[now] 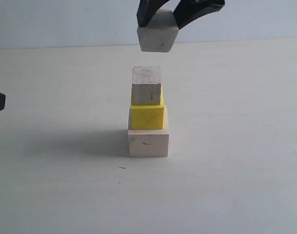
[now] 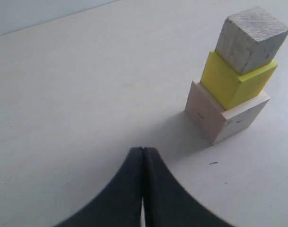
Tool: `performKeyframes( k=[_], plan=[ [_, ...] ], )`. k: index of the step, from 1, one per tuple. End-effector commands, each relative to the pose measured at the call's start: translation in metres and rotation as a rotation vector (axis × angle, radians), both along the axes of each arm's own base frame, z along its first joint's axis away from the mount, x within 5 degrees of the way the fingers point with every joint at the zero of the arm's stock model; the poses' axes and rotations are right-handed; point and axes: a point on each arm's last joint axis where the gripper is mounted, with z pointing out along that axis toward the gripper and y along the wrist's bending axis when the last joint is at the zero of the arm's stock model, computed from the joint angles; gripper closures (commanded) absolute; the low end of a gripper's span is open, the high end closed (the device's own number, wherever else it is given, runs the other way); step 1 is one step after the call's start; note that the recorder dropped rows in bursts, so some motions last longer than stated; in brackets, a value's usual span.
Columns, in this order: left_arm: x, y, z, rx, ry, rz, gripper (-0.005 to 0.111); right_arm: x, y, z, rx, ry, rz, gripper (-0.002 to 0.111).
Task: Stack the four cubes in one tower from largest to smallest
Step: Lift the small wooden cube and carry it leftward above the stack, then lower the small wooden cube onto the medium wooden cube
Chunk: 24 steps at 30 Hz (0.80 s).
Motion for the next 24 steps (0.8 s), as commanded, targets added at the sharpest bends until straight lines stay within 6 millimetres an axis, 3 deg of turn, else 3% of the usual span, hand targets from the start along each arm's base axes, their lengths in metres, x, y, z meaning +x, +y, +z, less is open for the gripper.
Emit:
performKeyframes(
  k=[1, 9, 16, 24],
  plan=[
    [0.001, 0.0, 0.003, -0.022, -0.006, 0.012, 0.107, 0.002, 0.018, -0.003, -0.055, -0.022, -0.019, 0.108],
    [0.001, 0.0, 0.003, -0.021, -0.004, 0.012, 0.107, 0.005, 0.047, -0.025, -0.07, 0.047, -0.059, 0.108],
    [0.001, 0.0, 0.003, -0.025, 0.0, 0.012, 0.107, 0.011, 0.046, -0.031, -0.092, 0.048, -0.116, 0.108],
    [0.0, -0.001, 0.002, -0.039, 0.011, 0.015, 0.107, 0.028, 0.027, -0.03, -0.07, 0.069, -0.163, 0.108]
  ],
)
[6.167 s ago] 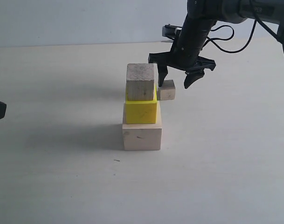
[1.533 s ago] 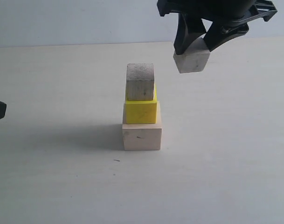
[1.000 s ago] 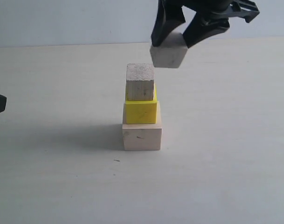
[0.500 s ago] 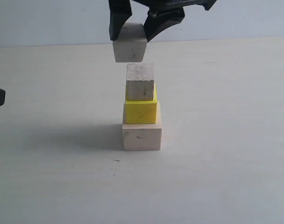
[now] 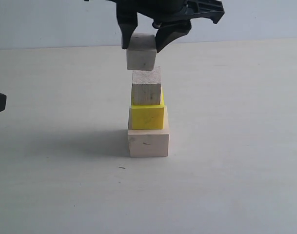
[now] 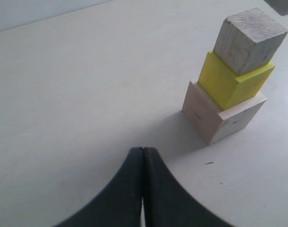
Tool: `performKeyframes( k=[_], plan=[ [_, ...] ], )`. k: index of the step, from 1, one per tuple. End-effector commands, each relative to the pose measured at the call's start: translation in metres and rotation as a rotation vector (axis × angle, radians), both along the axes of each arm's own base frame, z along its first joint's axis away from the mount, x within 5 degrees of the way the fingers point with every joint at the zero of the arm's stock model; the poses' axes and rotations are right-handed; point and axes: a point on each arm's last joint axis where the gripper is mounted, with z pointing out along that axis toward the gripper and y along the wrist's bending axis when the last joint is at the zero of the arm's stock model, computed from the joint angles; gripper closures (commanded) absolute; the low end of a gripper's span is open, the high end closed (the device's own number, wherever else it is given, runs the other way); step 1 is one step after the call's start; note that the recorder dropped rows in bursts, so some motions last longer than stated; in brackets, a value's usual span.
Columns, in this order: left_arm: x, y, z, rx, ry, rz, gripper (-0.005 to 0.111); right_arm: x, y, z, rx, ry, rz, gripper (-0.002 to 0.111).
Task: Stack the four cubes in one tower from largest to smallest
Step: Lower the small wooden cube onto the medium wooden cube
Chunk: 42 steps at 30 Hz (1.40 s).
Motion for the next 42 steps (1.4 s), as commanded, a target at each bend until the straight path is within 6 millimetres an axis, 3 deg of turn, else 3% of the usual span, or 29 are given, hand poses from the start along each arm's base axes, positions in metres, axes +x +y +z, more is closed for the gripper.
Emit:
performKeyframes(
  k=[1, 17, 42],
  plan=[
    [0.0, 0.0, 0.002, -0.027, 0.004, 0.013, 0.107, 0.007, -0.008, 0.004, 0.007, -0.015, -0.009, 0.108],
    [0.0, 0.0, 0.002, -0.027, 0.004, 0.013, 0.107, 0.02, -0.001, -0.02, -0.061, 0.01, -0.004, 0.108],
    [0.0, 0.0, 0.002, -0.028, 0.002, 0.013, 0.107, 0.016, 0.002, -0.02, -0.078, -0.002, 0.012, 0.108]
  ],
)
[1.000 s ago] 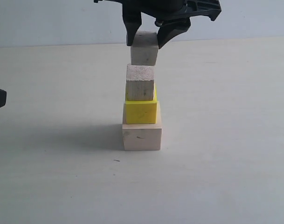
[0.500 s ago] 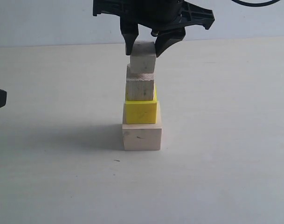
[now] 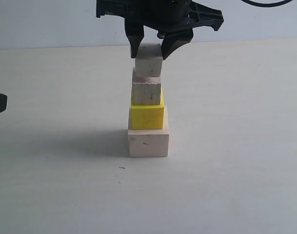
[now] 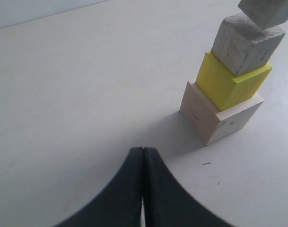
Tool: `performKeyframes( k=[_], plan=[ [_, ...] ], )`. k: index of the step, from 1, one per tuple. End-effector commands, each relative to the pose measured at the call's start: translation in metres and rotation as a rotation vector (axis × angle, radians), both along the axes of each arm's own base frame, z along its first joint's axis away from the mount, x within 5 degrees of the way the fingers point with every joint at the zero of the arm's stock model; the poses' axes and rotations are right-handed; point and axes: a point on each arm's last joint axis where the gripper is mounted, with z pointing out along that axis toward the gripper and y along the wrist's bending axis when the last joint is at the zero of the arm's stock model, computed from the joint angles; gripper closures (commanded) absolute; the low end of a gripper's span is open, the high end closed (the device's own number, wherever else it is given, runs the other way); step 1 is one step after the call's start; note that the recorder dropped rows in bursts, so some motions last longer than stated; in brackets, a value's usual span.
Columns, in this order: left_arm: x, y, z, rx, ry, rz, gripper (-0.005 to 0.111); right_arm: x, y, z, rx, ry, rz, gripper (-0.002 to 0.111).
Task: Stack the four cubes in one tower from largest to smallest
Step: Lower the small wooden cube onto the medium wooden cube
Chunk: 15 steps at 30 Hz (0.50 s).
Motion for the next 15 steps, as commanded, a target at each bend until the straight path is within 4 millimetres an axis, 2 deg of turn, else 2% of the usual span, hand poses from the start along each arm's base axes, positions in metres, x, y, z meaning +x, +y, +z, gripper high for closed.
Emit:
performKeyframes(
  k=[1, 15],
  plan=[
    [0.0008, 0.0003, 0.0026, -0.017, -0.006, 0.011, 0.107, 0.0006, 0.0006, 0.0022, -0.017, -0.03, 0.013, 0.108],
    [0.0007, 0.0003, 0.0025, -0.013, -0.008, 0.008, 0.107, 0.0032, 0.0029, -0.0044, -0.028, -0.017, 0.014, 0.108]
  ],
)
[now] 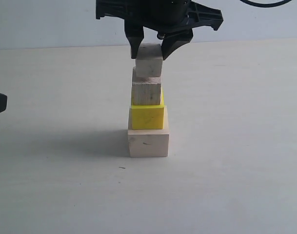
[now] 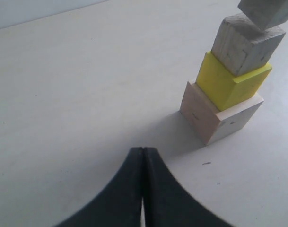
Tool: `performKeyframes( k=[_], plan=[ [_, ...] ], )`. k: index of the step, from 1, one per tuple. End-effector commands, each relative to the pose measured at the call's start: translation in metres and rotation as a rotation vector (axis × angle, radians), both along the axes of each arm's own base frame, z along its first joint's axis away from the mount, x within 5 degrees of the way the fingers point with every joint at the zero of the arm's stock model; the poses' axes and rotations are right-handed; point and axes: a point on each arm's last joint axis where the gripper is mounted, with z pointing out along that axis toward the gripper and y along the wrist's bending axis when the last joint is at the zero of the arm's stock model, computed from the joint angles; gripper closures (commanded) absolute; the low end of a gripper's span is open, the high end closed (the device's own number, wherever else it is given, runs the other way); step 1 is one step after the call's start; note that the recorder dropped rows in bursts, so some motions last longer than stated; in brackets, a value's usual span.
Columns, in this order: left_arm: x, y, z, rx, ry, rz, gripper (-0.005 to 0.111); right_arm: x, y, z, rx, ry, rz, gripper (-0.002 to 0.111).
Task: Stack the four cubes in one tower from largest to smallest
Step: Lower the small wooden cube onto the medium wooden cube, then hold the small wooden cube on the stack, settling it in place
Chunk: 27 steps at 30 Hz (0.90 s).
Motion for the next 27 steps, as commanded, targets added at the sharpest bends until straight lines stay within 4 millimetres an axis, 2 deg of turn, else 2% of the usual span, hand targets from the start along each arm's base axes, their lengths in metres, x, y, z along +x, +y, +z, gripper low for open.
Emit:
performKeyframes(
  k=[1, 21, 27],
  plan=[
    [0.0007, 0.0003, 0.0025, -0.013, -0.008, 0.008, 0.107, 0.0025, 0.0022, -0.0026, -0.013, -0.009, 0.01, 0.108],
    [0.0007, 0.0003, 0.0025, -0.013, -0.008, 0.008, 0.107, 0.0032, 0.002, -0.0032, -0.02, -0.013, 0.01, 0.108],
    [0.0007, 0.0003, 0.0025, -0.013, -0.008, 0.008, 0.107, 0.0032, 0.002, -0.0032, -0.02, -0.013, 0.01, 0.091]
  ],
)
